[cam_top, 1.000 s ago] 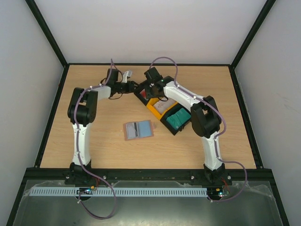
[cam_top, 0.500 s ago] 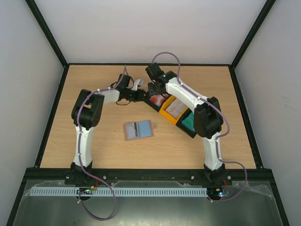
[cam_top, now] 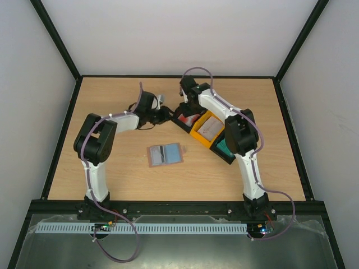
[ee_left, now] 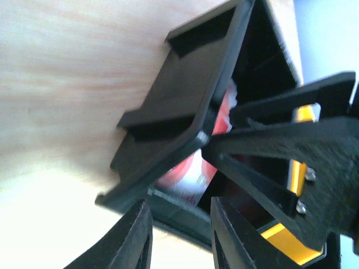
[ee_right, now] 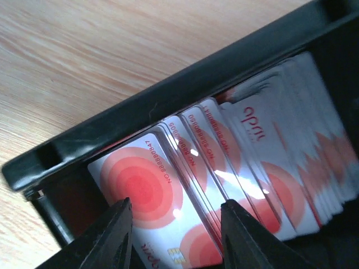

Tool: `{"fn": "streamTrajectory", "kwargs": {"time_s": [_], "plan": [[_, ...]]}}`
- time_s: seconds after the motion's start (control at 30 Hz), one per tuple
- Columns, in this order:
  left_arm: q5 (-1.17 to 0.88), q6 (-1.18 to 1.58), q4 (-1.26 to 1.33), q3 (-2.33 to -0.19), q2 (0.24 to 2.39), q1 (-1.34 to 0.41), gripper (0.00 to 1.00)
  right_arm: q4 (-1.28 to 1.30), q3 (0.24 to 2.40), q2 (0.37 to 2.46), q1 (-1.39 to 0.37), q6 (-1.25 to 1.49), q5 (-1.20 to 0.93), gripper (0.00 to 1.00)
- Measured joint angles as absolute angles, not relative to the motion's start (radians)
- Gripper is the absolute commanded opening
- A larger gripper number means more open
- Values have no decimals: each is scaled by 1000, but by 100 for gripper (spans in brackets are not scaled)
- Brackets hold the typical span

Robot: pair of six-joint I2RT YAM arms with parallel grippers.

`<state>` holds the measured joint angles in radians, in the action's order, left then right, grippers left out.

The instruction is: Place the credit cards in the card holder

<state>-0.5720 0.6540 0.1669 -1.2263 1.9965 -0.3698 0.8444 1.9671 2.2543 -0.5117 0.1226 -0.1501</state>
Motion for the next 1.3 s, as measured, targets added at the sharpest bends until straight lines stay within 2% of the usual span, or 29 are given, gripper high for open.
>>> {"fn": "streamTrajectory", "kwargs": {"time_s": [0.2, 0.4, 0.6, 0.77, 0.97, 1.3], "plan": [[-517, 771, 220, -1103, 1977, -407, 30, 875, 1991, 2326, -513, 71, -179, 40], [-502, 816, 253, -1092, 1978, -420, 30, 886, 2006, 2346, -515, 52, -185, 40], [-512, 834, 286, -1094, 1991, -427, 29, 885, 2006, 2347, -517, 51, -183, 44], [-515, 839, 286, -1097, 2004, -427, 26, 889, 2008, 2347, -517, 46, -183, 29], [-514, 840, 278, -1103, 2023, -429, 24, 898, 2011, 2348, -507, 49, -220, 18], [-516, 833, 251, -1119, 2029, -429, 23, 899, 1984, 2310, -497, 52, -258, 17]]}}
